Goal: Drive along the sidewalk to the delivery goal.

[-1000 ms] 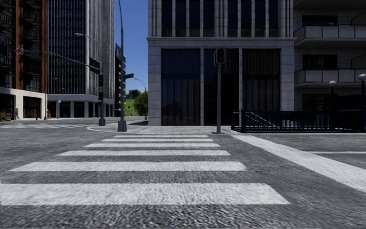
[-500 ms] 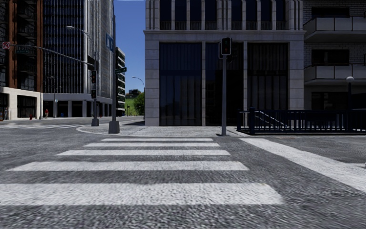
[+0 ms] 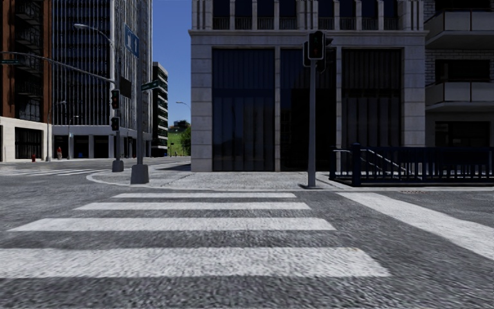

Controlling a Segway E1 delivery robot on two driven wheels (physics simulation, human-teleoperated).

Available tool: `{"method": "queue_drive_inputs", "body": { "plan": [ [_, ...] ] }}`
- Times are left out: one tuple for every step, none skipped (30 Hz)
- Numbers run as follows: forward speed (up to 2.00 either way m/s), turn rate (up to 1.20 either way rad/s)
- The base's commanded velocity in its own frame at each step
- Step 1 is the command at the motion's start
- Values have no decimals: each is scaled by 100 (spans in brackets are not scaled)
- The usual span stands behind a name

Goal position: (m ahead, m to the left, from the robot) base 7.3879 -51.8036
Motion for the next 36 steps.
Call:
{"method": "queue_drive_inputs", "body": {
  "plan": [
    [200,0],
    [200,0],
    [200,0],
    [200,0],
    [200,0],
    [200,0],
    [200,0],
    [200,0],
    [200,0],
    [200,0],
    [200,0],
    [200,0],
    [200,0],
    [200,0],
    [200,0],
    [200,0],
    [200,0],
    [200,0],
    [200,0],
    [200,0],
    [200,0],
    [200,0],
    [200,0],
    [200,0],
    [200,0],
    [200,0],
    [200,0],
    [200,0],
    [200,0],
    [200,0],
    [200,0],
    [200,0],
    [200,0],
    [200,-3],
    [200,-6],
    [200,-8]
  ]
}}
